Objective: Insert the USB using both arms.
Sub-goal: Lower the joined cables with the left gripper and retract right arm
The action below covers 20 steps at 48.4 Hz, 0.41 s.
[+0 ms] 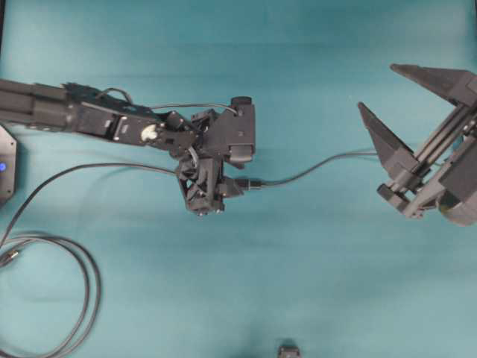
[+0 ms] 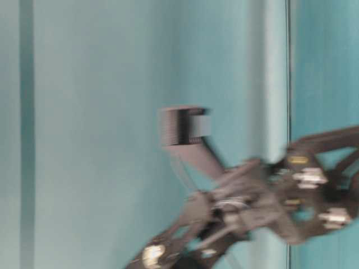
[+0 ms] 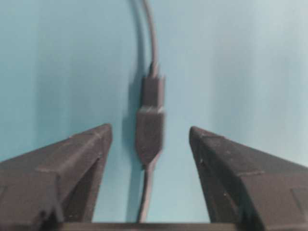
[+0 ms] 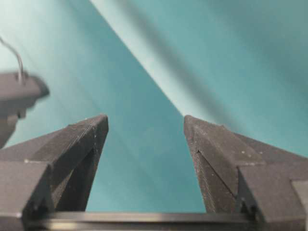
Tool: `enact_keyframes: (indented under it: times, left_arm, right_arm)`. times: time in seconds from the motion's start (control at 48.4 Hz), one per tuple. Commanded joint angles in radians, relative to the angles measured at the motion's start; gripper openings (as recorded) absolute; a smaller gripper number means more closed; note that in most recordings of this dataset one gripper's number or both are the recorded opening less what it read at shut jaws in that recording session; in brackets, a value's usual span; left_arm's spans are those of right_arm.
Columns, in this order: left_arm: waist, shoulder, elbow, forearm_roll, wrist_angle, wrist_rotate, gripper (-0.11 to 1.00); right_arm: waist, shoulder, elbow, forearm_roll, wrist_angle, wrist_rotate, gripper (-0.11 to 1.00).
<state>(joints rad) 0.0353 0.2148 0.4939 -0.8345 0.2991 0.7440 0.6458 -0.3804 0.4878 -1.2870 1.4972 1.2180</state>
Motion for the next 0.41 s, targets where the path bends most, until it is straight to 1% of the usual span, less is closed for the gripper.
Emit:
enact_keyframes:
  times: [0.0,0.083,0.165,0.248,0.331,0.393]
  left_arm:
    - [-0.005,-0.092,-0.008,0.002,-0.005,-0.009,0.78]
    - [-0.005,-0.147,0.0,-0.002,-0.005,-0.031,0.78]
    - [-0.011,-0.209,0.017,-0.003,-0.002,-0.043,0.78]
    - [-0.021,-0.258,0.04,-0.002,-0.017,-0.043,0.78]
    - [-0.034,-0.305,0.072,-0.003,-0.041,-0.041,0.78]
    - [-0.043,-0.353,0.101,-0.005,-0.081,-0.043,0.78]
  right_arm:
    - [-0.002,-0.029,0.002,0.008,0.003,0.003,0.72]
    - [-0.002,-0.049,0.023,0.034,-0.005,0.008,0.72]
    - [-0.002,-0.083,0.054,0.067,-0.04,0.032,0.72]
    - [-0.002,-0.129,0.109,0.087,-0.097,0.095,0.72]
    - [-0.002,-0.178,0.181,0.089,-0.158,0.178,0.72]
    - [-0.002,-0.222,0.238,0.087,-0.213,0.244,0.72]
